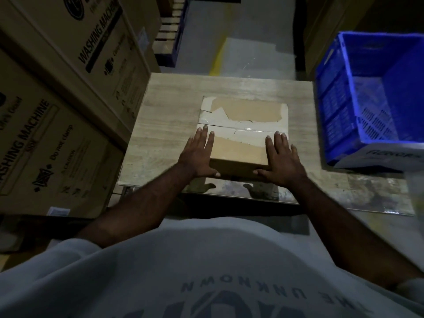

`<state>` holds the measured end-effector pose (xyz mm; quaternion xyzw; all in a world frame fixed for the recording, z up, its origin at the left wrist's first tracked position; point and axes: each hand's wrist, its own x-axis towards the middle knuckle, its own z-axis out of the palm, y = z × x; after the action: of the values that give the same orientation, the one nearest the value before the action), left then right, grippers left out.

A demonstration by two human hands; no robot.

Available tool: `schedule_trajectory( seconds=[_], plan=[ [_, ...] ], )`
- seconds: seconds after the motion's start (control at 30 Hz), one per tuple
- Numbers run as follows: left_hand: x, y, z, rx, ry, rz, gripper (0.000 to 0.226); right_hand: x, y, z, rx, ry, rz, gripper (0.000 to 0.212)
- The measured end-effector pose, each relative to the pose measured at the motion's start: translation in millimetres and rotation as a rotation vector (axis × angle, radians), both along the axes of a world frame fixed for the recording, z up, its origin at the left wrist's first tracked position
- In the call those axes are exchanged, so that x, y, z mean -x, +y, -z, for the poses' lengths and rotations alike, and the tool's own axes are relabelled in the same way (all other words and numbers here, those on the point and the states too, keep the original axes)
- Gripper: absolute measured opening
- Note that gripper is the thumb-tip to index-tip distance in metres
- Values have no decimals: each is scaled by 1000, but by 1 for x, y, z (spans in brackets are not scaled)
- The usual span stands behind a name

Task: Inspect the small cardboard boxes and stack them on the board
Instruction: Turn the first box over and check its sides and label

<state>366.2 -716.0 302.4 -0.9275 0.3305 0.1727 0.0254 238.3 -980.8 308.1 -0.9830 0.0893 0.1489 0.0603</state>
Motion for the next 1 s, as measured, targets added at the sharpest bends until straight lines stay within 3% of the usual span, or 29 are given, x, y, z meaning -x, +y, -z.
schedule_trajectory(
  seconds=[0.43,0.7,1.0],
  plan=[
    [-2,0,9,35,7,-41,144,-1,-3,18,17,-48,3,119],
    [-38,-25,-10,108,-86,-90,114,-30,-16,2,-29,-85,58,108],
    [-92,-48,-21,67,74,-143,113,-92,-38,-15,-22,-59,67,110]
  ],
)
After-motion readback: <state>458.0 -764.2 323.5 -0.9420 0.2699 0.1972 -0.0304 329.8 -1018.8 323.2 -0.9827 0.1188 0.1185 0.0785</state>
